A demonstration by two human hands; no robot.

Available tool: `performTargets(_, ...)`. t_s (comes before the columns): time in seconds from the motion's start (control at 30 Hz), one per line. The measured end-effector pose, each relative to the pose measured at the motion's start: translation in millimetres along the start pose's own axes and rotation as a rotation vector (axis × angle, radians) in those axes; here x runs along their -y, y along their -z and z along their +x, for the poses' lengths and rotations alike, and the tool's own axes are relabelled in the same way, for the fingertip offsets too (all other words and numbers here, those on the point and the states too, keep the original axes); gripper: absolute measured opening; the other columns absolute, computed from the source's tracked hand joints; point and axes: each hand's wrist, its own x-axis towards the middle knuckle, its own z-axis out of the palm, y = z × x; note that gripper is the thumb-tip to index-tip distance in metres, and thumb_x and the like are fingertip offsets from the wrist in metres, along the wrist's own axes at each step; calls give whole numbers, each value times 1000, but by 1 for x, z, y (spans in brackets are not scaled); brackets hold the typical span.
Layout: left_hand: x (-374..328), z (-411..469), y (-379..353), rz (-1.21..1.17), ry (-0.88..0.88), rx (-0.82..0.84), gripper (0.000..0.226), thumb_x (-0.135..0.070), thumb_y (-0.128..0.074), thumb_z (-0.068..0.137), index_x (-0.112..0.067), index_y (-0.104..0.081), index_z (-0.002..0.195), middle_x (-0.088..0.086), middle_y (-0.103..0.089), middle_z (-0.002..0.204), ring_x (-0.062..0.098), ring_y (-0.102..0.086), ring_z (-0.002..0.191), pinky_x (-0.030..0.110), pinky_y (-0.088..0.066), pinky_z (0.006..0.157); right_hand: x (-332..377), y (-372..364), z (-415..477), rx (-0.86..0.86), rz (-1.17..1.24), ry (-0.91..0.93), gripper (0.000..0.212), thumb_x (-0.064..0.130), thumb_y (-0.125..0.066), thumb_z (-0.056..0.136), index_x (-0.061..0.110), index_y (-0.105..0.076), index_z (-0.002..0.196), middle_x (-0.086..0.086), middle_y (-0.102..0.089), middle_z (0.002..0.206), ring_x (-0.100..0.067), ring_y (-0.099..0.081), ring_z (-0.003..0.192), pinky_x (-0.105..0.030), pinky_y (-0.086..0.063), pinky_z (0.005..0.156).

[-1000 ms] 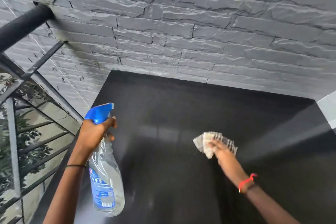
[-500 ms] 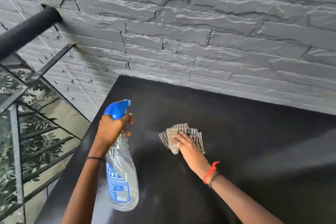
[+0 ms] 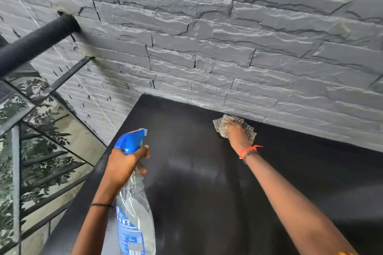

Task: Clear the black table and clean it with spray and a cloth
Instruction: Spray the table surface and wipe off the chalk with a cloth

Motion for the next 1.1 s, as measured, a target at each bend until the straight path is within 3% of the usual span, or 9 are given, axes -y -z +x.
performTargets(0.17, -2, 0, 16, 19, -7, -43, 14, -6, -66, 84, 0, -61, 95, 10, -61, 70, 17, -50, 32, 15, -40, 38, 94, -27, -14, 133, -136, 236, 32, -2, -41, 88, -4, -62, 112, -23, -53, 128, -39, -47, 121, -48, -38, 103)
performTargets(0.27, 0, 2, 26, 17, 1, -73, 11, 0, -61, 86, 6, -59, 95, 15, -58, 68, 15, -48, 30, 15, -39, 35, 95, -39, -52, 141, -183, 533, 35, -2, -40, 78, -1, -68, 99, -18, -59, 124, -37, -54, 117, -49, -46, 97)
performTargets(0.33, 1, 2, 32, 12, 11, -86, 6, 1, -61, 86, 6, -59, 89, 17, -55, 67, 14, -47, 30, 15, -39, 34, 74, -26, -72, 76, -155, 599, 40, 4, -39, 71, 6, -72, 93, -12, -66, 114, -30, -63, 106, -38, -50, 95)
performTargets(0.47, 7, 4, 49, -18, 33, -108, 8, 2, -60, 87, 7, -58, 81, 12, -52, 57, 11, -45, 30, 16, -38, 33, 36, -11, -61, -26, -29, 340, 37, -2, -41, 83, 3, -67, 107, -9, -62, 122, -16, -56, 117, -16, -32, 106)
performTargets(0.57, 13, 3, 59, -19, 38, -129, 11, 3, -60, 87, 12, -57, 84, 4, -51, 45, 13, -45, 29, 15, -37, 33, 35, -11, -15, 32, -96, 169, 37, -2, -43, 90, -2, -55, 125, -18, -50, 135, -30, -41, 130, -36, -29, 110)
performTargets(0.67, 16, 0, 68, -27, 39, -141, 8, 3, -59, 87, 10, -58, 89, 5, -52, 47, 14, -45, 29, 15, -37, 33, 81, -21, 21, 56, -70, 104, 35, -3, -46, 88, -3, -57, 121, -24, -51, 130, -38, -45, 123, -42, -36, 104)
performTargets(0.87, 21, -12, 92, -78, 57, -176, 4, 5, -59, 85, 1, -59, 84, -1, -56, 51, 14, -47, 31, 16, -39, 34, 200, -82, -4, 129, -108, 331, 53, 22, -25, 87, -3, -62, 115, -20, -60, 122, -32, -53, 118, -42, -37, 106)
performTargets(1.0, 24, -23, 111, -94, 68, -195, 14, 6, -58, 84, 0, -57, 72, 7, -59, 58, 15, -48, 32, 17, -39, 35, 214, -117, -105, 167, -125, 574, 28, 11, -47, 77, 11, -71, 91, -8, -66, 110, -31, -61, 104, -48, -52, 87)
performTargets(1.1, 27, -32, 125, -86, 58, -191, 8, 6, -57, 85, 6, -58, 77, 19, -58, 69, 16, -48, 34, 19, -41, 35, 193, -111, -184, 175, -190, 687, 33, 23, -39, 74, 24, -71, 79, 5, -67, 113, -19, -57, 113, -36, -41, 98)
